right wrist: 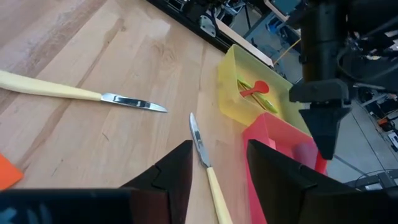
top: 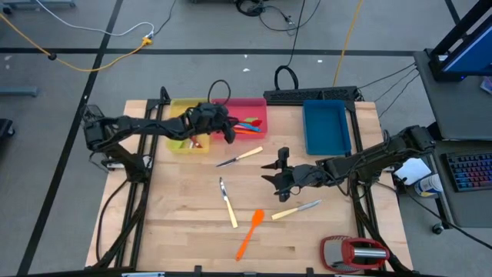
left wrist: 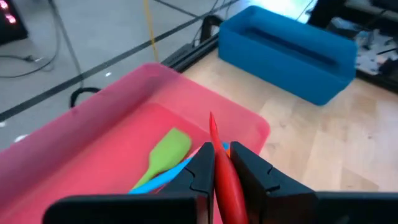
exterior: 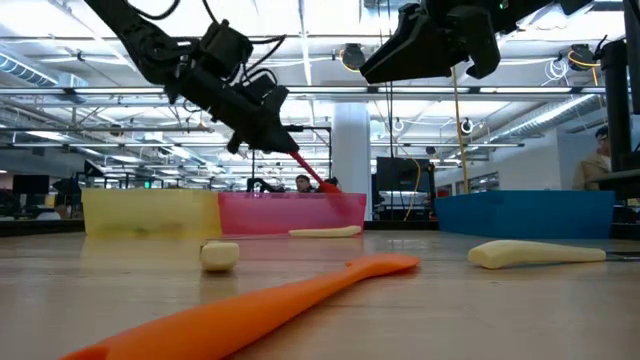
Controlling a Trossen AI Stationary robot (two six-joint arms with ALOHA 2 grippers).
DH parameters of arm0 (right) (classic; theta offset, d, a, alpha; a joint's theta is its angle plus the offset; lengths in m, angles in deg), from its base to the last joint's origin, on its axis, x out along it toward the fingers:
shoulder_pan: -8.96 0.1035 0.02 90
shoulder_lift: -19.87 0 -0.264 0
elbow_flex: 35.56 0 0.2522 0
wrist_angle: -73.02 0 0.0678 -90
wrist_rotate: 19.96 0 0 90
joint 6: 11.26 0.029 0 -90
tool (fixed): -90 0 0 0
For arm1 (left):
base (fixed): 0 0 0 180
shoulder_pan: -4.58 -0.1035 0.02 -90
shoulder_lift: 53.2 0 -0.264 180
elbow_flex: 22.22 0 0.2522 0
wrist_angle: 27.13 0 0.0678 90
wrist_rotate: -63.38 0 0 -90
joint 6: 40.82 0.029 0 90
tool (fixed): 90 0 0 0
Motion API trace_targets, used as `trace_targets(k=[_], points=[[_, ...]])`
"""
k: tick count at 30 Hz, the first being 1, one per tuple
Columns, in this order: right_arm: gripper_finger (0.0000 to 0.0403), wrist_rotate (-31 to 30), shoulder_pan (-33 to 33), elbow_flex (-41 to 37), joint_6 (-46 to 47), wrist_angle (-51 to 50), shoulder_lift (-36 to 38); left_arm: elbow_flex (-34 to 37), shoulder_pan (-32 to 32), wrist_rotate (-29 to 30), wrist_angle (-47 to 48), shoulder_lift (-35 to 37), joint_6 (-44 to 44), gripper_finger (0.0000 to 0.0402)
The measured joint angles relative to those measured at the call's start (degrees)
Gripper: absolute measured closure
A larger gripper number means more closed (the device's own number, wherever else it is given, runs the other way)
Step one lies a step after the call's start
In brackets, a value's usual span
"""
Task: Pick & Place Kitchen Items
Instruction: Put the red spatula into the red bin
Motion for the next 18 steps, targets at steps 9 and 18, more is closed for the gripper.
trace_targets(k=[9,18], points=[[0.0258,0.17,0.00,0.00,0.02,-0.02,-0.02,-0.02,-2.04,-1.47,-7.88,-6.14,-0.62,0.0366],[0.0260,0.22,0.00,-0.02,1.98,-0.08,-0.02,-0.04,-4.70,-1.83,-8.41,-10.86,-1.33,0.0352]])
